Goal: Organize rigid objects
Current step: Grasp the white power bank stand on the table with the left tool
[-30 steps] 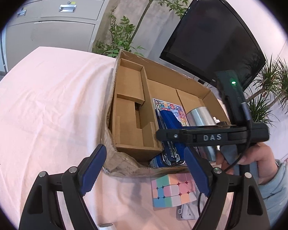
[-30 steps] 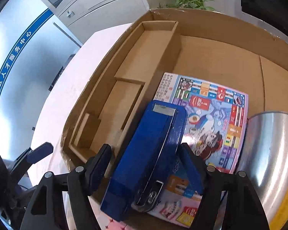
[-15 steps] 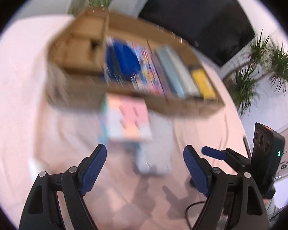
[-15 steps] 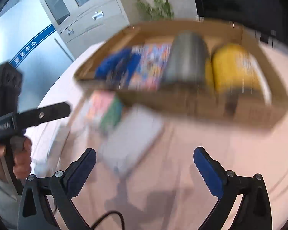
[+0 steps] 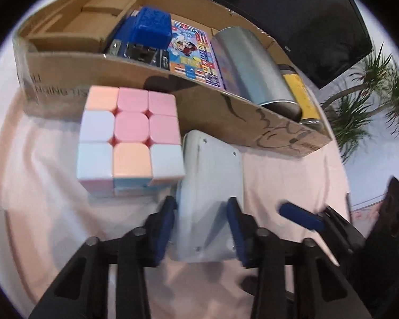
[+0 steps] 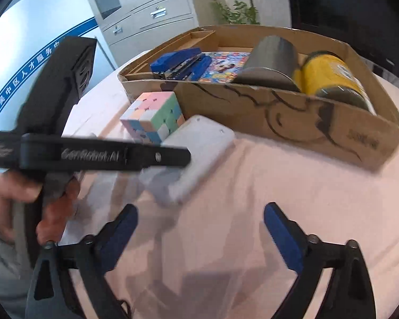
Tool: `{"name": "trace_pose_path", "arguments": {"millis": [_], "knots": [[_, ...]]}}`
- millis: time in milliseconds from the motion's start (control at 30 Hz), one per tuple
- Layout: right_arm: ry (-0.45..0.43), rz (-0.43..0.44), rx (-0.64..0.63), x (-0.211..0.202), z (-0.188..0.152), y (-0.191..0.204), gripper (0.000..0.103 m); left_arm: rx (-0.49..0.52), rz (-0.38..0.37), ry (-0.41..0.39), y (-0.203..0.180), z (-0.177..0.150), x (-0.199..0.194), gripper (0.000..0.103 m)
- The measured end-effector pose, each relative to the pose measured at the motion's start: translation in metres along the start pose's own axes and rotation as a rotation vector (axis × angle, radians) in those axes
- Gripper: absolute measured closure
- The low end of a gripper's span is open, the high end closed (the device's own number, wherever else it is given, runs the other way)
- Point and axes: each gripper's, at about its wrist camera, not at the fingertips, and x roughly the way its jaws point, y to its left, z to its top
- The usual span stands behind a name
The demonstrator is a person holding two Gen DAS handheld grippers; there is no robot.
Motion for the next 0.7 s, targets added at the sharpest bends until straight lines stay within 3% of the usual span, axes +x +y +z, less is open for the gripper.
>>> {"name": "trace_pose_path", "arguments": {"millis": [67, 200, 267, 367, 433, 500, 533, 567, 633, 700], "knots": [[-0.017, 0.001, -0.04, 0.006, 0.009, 0.004, 0.014, -0.012, -0.053, 0.004, -0.003, -0.002, -0.003, 0.079], [-0.01, 0.055, -0.011, 0.015, 0.007, -0.007, 0.022, 0.027, -0.199, 0.017, -0.031, -0.007, -0.003, 0.08], [-0.017, 0.081, 0.012, 0.013, 0.0, -0.018, 0.033, 0.062, -0.28, 0.043, -0.051, -0.007, 0.003, 0.08], [0.006, 0.187, 0.136, 0.003, -0.016, -0.046, 0.052, 0.133, -0.41, 0.098, -0.087, -0.008, 0.014, 0.08], [-0.009, 0.139, 0.198, -0.01, -0.029, -0.066, 0.053, 0.182, -0.39, 0.083, -0.103, -0.01, 0.014, 0.077], [-0.026, 0.065, 0.266, -0.029, -0.041, -0.089, 0.052, 0.178, -0.333, 0.054, -0.099, -0.009, 0.008, 0.06], [-0.028, 0.045, 0.289, -0.037, -0.043, -0.096, 0.049, 0.167, -0.282, 0.031, -0.092, -0.009, 0.004, 0.042], [-0.027, 0.032, 0.291, -0.041, -0.043, -0.1, 0.035, 0.152, -0.217, -0.002, -0.084, -0.009, 0.0, 0.03], [-0.024, 0.005, 0.234, -0.042, -0.037, -0.091, 0.023, 0.117, -0.142, -0.027, -0.067, -0.009, -0.003, 0.028], [-0.001, 0.0, 0.179, -0.03, -0.029, -0.072, 0.023, 0.078, -0.096, 0.008, -0.056, -0.009, 0.001, 0.028]]}}
